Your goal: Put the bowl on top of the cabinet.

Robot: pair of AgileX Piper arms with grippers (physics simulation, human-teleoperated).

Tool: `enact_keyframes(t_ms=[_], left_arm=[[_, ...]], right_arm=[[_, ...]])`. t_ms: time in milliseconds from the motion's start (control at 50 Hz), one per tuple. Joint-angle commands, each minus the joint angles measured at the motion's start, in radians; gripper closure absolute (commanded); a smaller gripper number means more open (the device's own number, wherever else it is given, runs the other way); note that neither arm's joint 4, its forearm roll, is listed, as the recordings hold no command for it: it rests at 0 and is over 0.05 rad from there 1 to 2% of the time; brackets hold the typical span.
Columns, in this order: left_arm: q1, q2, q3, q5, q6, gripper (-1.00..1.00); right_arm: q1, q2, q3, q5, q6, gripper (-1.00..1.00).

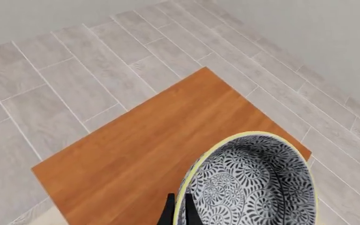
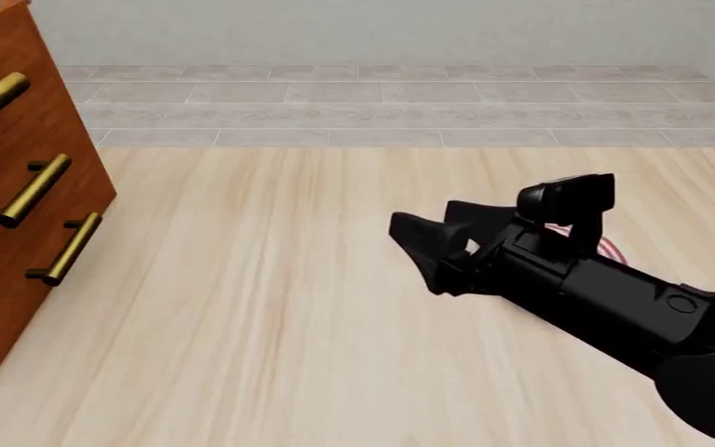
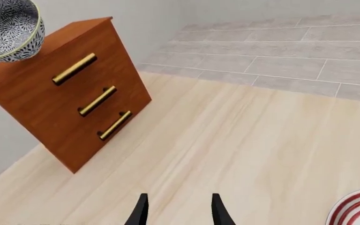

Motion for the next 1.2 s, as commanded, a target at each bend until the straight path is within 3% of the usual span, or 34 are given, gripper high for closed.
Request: enact_keyframes(t_ms=[20,120,140,340,740,1060,1200], left_arm=[[-0.014,0.016,0.003,-0.017,0.018,1.00],[-0.014,0.020,-0.014,-0.006,0.021,1.00],[-0.013,0.022,-0.017,-0.004,0.026,-1.00],[-0.003,0.034,-0.060,0.020,0.042,-1.00],[0.067,0.088,-0.299,0.123,0.039,-1.00],[0.050,0.061,-0.437,0.222,0.023,-1.00],[0.046,0.062,-0.501,0.256,0.058,-1.00]], right_arm=[[0.001,0.005,-0.001,0.001,-0.010,-1.00],[0.001,0.007,-0.004,0.002,-0.012,-1.00],[0.001,0.007,-0.004,0.001,-0.011,-1.00],[0.003,0.006,-0.005,0.002,-0.012,-1.00],[0.004,0.013,-0.009,0.000,-0.015,-1.00],[0.007,0.003,-0.006,0.002,-0.012,-1.00],[0.009,-0.004,-0.002,0.005,-0.011,-1.00]])
